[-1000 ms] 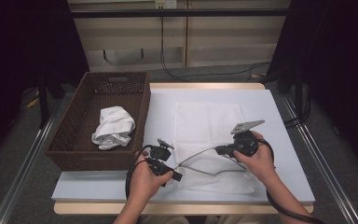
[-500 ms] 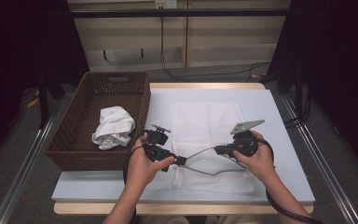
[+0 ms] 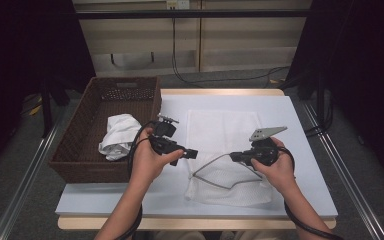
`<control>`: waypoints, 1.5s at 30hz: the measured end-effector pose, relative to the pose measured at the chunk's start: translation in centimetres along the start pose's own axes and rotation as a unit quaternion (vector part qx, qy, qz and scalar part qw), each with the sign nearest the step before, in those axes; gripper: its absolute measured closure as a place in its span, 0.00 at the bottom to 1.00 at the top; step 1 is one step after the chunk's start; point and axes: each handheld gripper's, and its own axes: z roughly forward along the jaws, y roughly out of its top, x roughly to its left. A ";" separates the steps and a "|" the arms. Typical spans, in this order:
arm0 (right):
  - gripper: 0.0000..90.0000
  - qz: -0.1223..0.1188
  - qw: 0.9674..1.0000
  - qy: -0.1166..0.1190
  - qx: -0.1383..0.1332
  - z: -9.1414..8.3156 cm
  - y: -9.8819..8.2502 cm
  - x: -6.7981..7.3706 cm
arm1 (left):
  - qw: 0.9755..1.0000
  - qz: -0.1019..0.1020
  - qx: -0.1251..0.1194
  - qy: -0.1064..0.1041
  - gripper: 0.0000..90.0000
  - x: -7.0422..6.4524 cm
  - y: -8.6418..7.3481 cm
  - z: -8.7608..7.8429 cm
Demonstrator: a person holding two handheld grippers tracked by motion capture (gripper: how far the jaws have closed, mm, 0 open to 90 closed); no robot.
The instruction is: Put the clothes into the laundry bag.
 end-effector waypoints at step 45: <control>1.00 -0.007 1.000 -0.010 0.013 -0.1 1.1 -0.4 | 0.980 -0.130 -0.037 0.147 0.06 14.9 -0.1 -5.4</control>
